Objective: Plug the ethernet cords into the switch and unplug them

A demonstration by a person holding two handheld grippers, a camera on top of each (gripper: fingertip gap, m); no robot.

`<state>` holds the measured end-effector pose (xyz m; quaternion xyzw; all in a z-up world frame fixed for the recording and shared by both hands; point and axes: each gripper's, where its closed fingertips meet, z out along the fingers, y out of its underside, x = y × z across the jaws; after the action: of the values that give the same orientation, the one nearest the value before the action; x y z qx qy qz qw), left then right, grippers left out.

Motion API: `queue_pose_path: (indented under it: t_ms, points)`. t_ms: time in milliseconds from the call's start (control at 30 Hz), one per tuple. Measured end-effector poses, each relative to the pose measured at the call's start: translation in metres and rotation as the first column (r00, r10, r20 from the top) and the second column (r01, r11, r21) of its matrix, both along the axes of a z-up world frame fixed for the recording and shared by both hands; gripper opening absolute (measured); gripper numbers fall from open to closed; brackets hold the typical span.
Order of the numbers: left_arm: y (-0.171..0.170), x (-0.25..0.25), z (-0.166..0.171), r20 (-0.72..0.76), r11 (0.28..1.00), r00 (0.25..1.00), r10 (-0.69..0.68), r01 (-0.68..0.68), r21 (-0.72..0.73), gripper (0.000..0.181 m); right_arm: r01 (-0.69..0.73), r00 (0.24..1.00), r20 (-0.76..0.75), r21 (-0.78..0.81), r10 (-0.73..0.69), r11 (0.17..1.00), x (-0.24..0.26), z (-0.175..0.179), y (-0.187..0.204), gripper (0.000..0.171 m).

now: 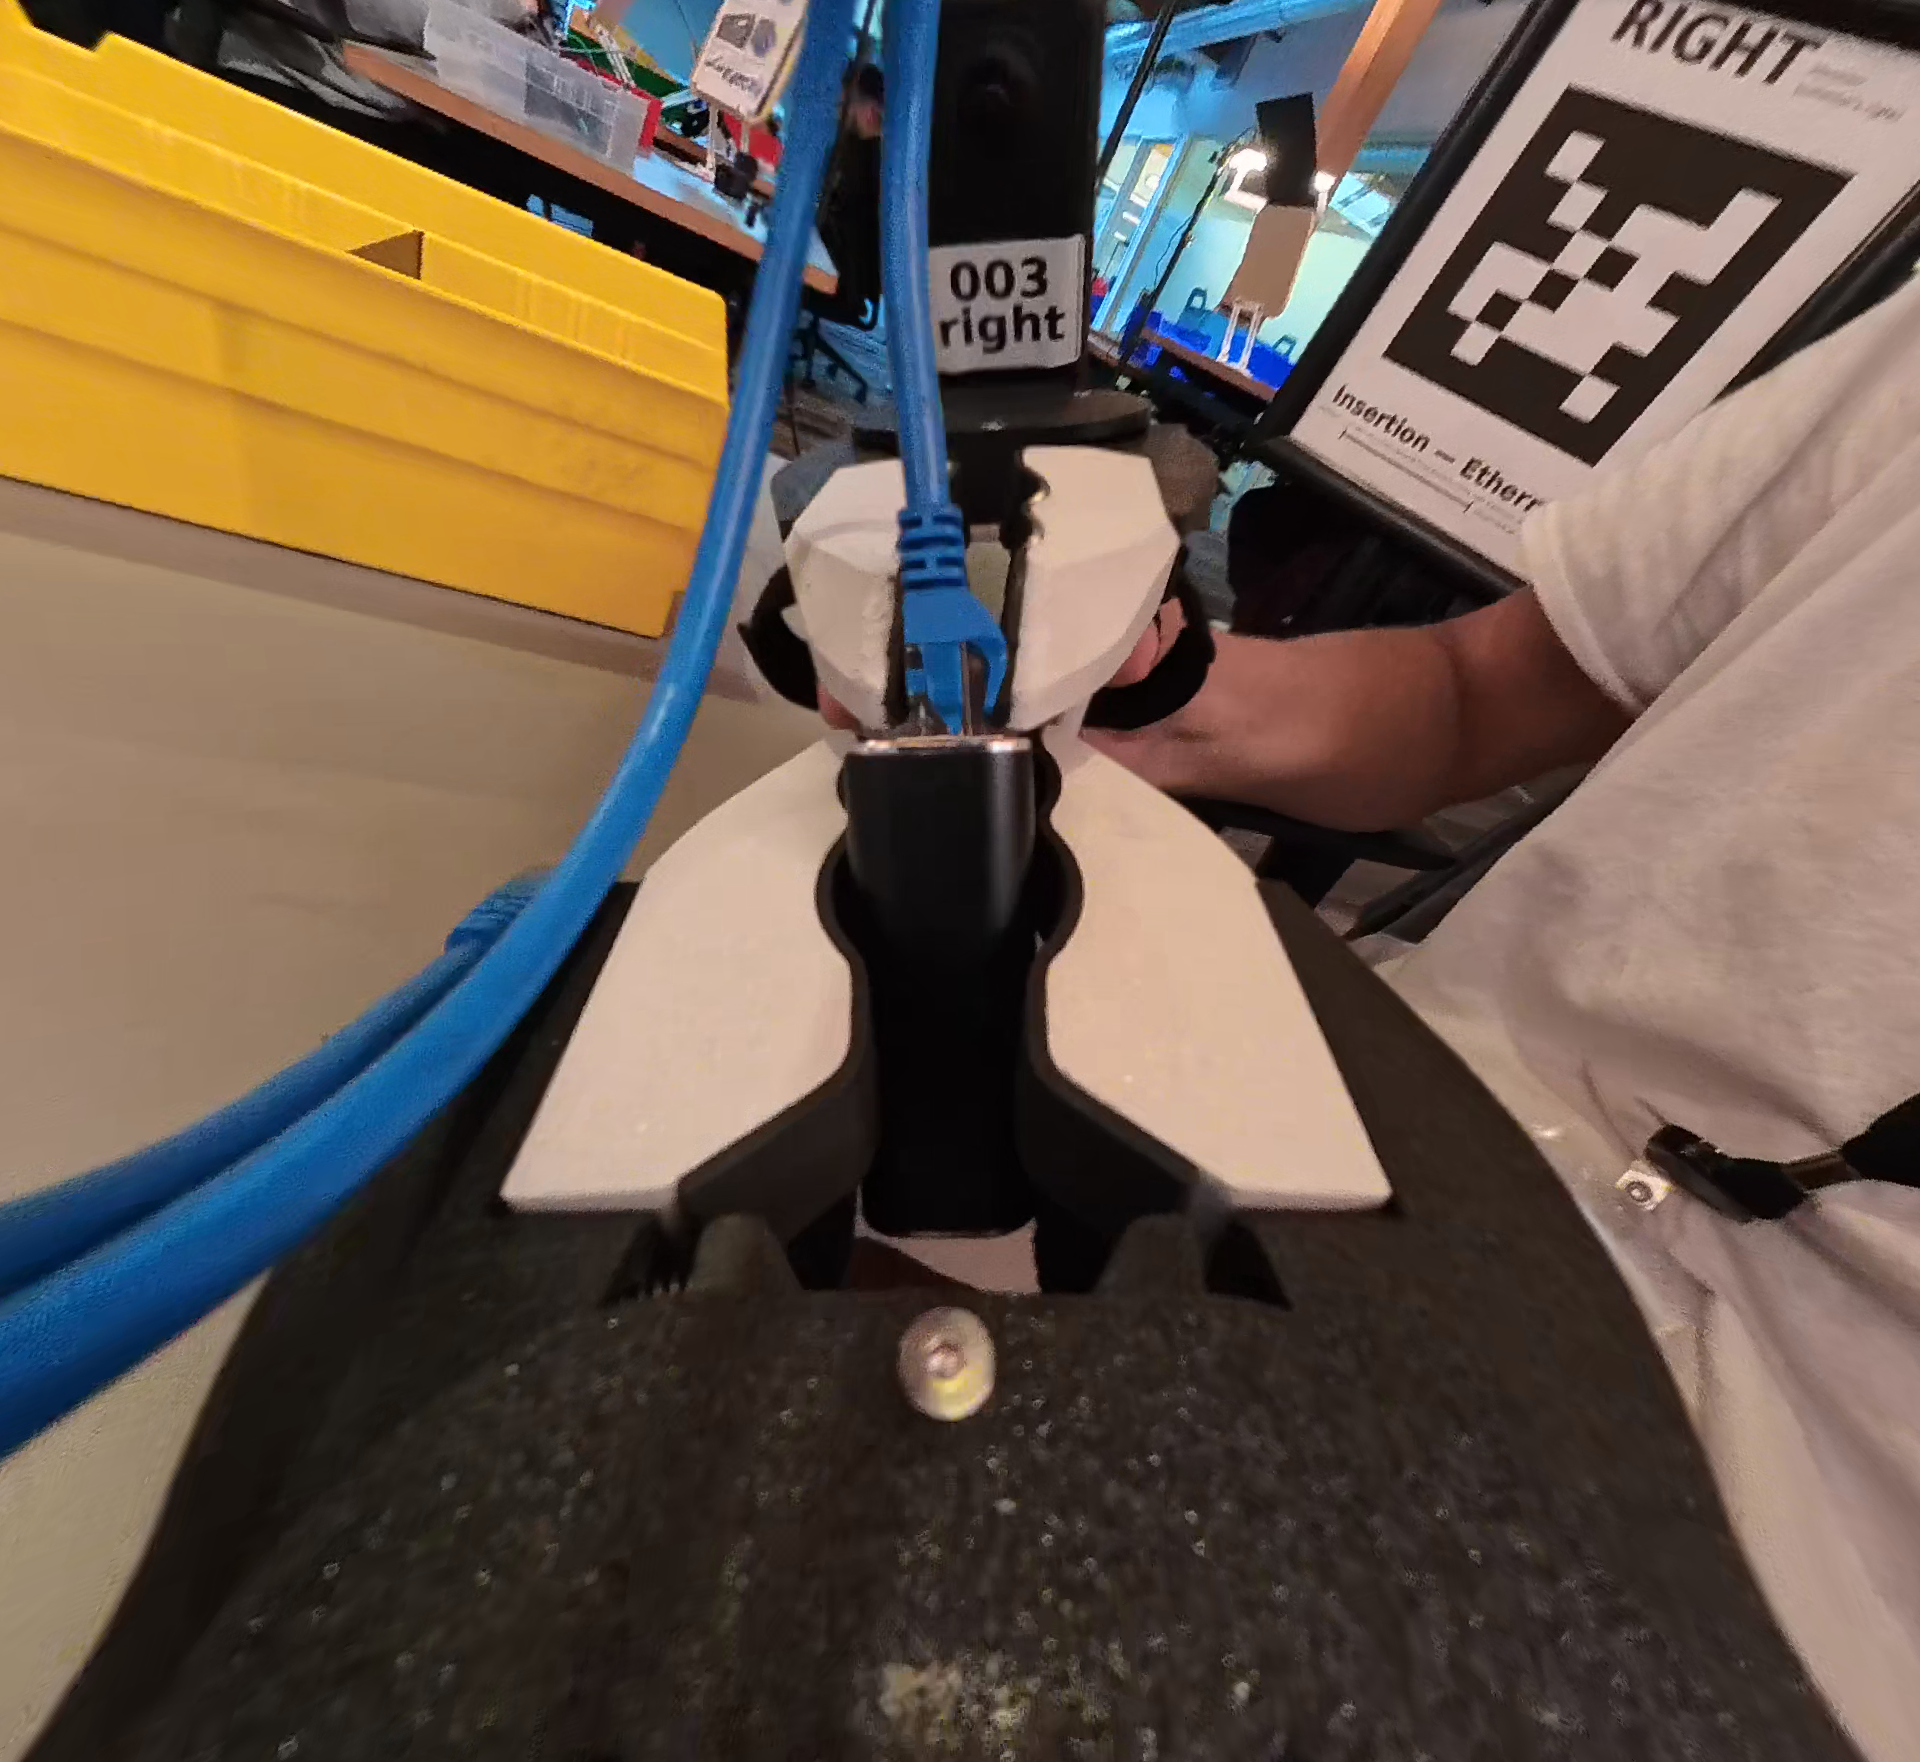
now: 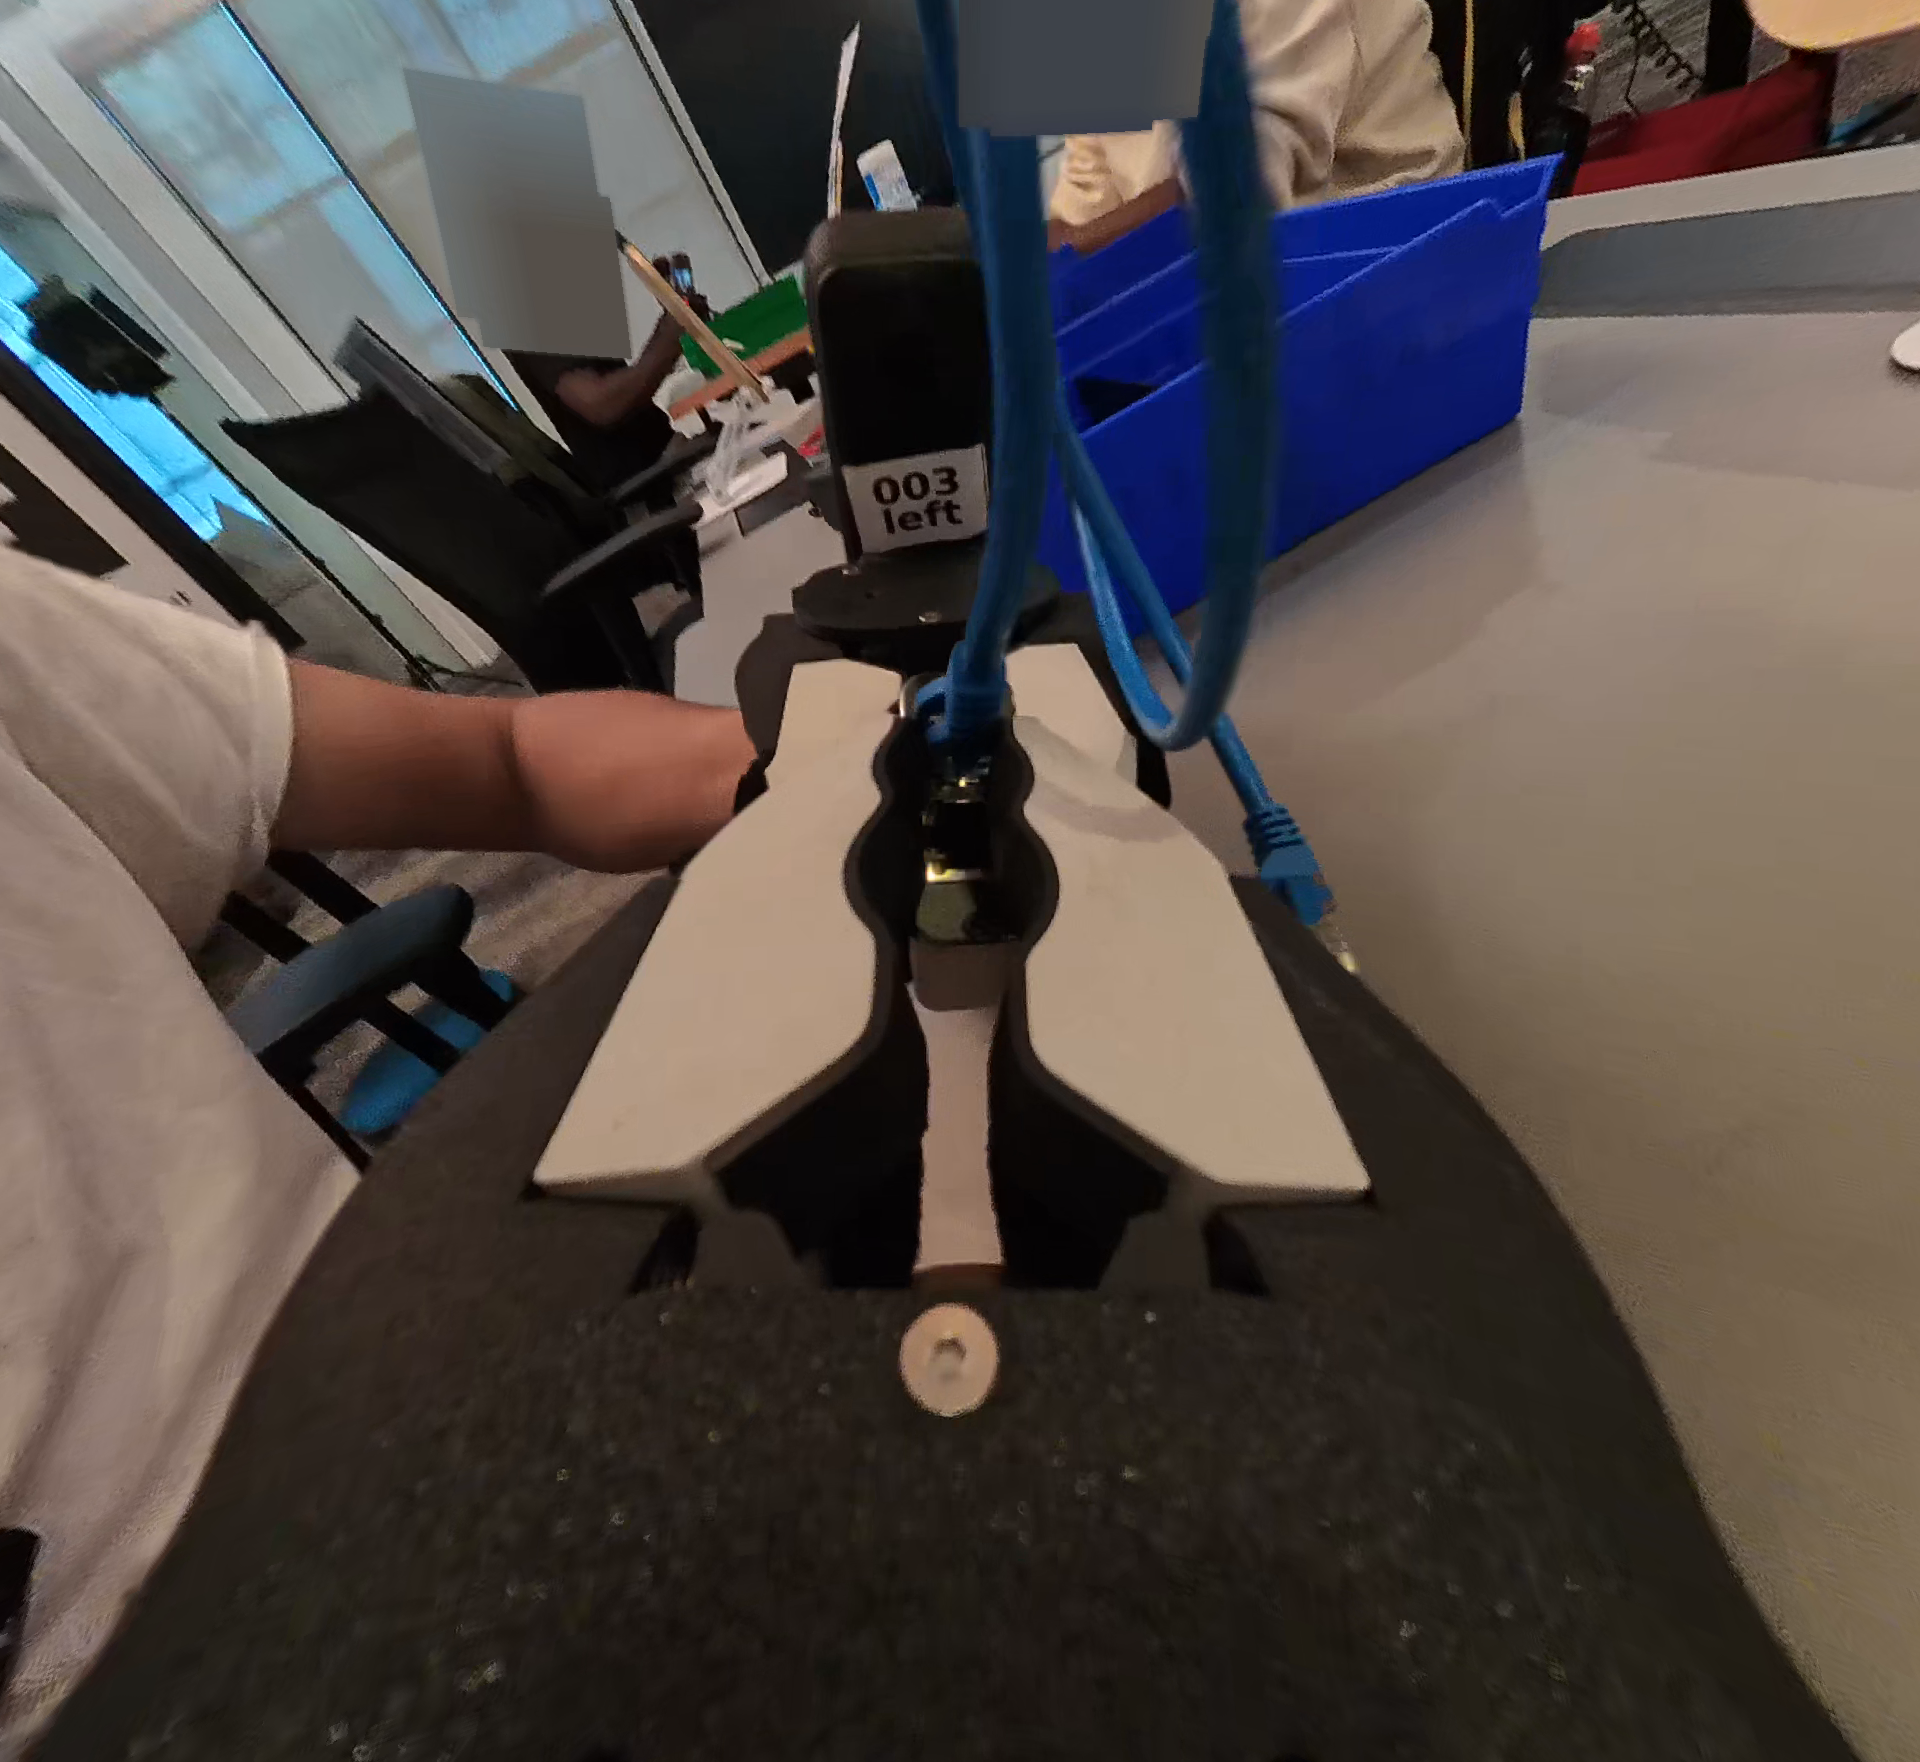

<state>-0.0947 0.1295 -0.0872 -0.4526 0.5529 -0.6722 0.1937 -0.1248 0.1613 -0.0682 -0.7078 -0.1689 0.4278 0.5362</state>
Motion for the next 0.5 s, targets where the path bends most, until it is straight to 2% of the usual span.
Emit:
queue_pose_path:
  t_ms: [100, 133, 200, 233, 267, 300, 400, 500]
  points:
    - [0.004, 0.001, 0.000, -0.023, 1.000, 1.000, -0.002, 0.001, -0.017, 0.027, 0.022, 0.996, -0.081, -0.020, -0.024, 1.000, 0.004, 0.002, 0.004, 0.012]
    - [0.002, -0.003, -0.002, -0.027, 1.000, 0.999, -0.024, 0.024, -0.005, 0.027, 0.069, 0.987, -0.145, 0.008, -0.067, 0.998, 0.012, 0.011, 0.008, 0.013]
    - [-0.006, -0.007, -0.008, -0.047, 0.998, 0.998, -0.044, 0.046, 0.050, 0.026, 0.216, 0.910, -0.373, 0.057, -0.180, 0.975, 0.067, 0.050, 0.014, 0.012]
    - [-0.008, -0.004, -0.004, -0.026, 0.999, 0.999, -0.028, 0.029, 0.045, 0.026, 0.243, 0.934, -0.293, 0.099, -0.205, 0.965, 0.079, 0.054, 0.014, 0.014]
    - [-0.010, -0.003, 0.002, -0.008, 0.999, 0.999, -0.032, 0.032, 0.032, 0.026, 0.209, 0.966, -0.176, 0.111, -0.188, 0.972, 0.075, 0.051, 0.011, 0.013]
    - [-0.012, -0.003, 0.004, 0.002, 0.999, 0.999, -0.039, 0.039, 0.035, 0.026, 0.185, 0.974, -0.150, 0.114, -0.167, 0.976, 0.071, 0.055, 0.008, 0.013]
    - [-0.012, 0.001, -0.009, -0.038, 0.997, 0.999, -0.025, 0.027, 0.074, 0.026, 0.222, 0.975, -0.030, 0.091, -0.220, 0.971, 0.076, 0.055, 0.006, 0.014]
    - [-0.006, -0.003, -0.009, -0.019, 0.989, 1.000, 0.006, -0.003, 0.145, 0.026, 0.292, 0.955, 0.024, 0.095, -0.295, 0.952, 0.103, 0.075, -0.004, 0.013]
